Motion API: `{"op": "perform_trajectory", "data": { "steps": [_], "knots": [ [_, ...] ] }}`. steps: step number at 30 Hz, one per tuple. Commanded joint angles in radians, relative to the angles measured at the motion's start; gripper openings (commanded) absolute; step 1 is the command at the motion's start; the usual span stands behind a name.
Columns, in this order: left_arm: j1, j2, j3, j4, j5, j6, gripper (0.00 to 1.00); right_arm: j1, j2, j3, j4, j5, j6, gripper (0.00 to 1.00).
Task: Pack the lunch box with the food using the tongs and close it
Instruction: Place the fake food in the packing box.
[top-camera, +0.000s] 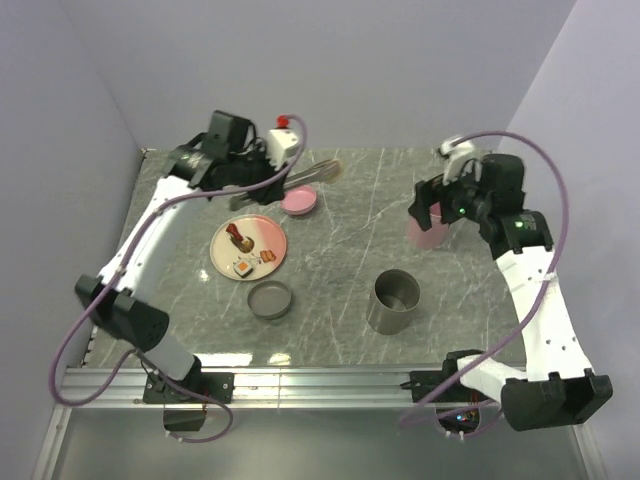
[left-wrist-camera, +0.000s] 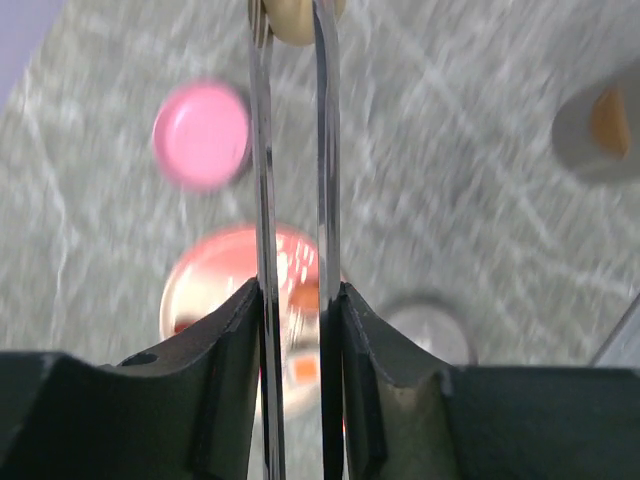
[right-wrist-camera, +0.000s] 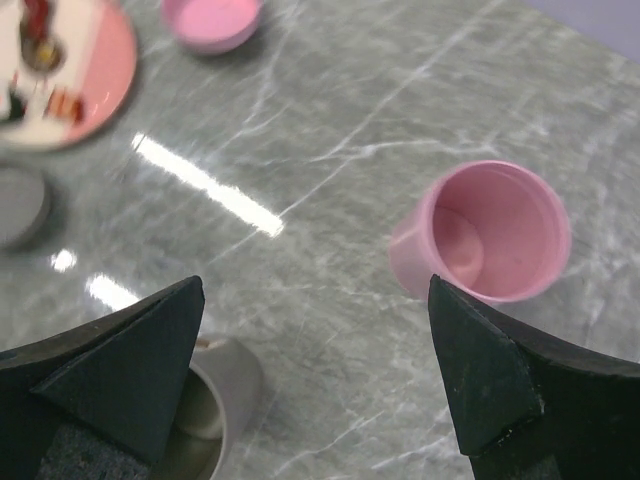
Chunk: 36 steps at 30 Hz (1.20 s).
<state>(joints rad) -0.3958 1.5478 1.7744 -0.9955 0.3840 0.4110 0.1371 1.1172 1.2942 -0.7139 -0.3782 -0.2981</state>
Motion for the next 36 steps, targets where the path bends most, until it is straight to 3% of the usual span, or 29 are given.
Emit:
{"op": "perform_trajectory", "data": {
  "steps": [1, 10, 14, 18, 28, 36],
  "knots": [
    [-0.103, 0.093, 0.126, 0.153, 0.039, -0.106, 0.26, -0.131, 0.010, 0.086, 0.080, -0.102, 0.149, 1.00],
    [-0.268, 0.391, 0.382, 0.348, 0.065, -0.235, 0.25, -0.393, 0.023, 0.148, 0.171, -0.192, 0.407, 1.00],
    [-0.319, 0.455, 0.395, 0.414, 0.050, -0.241, 0.25, -0.598, 0.033, 0.162, 0.257, -0.345, 0.565, 1.00],
    [-0.342, 0.503, 0.390, 0.486, 0.049, -0.277, 0.25, -0.674, 0.072, 0.180, 0.257, -0.422, 0.605, 1.00],
    [-0.391, 0.604, 0.408, 0.492, 0.038, -0.287, 0.26, -0.683, 0.044, 0.096, 0.320, -0.488, 0.633, 1.00],
    [-0.406, 0.635, 0.431, 0.494, -0.023, -0.288, 0.36, -0.685, 0.059, 0.117, 0.335, -0.527, 0.657, 1.00]
  ]
}}
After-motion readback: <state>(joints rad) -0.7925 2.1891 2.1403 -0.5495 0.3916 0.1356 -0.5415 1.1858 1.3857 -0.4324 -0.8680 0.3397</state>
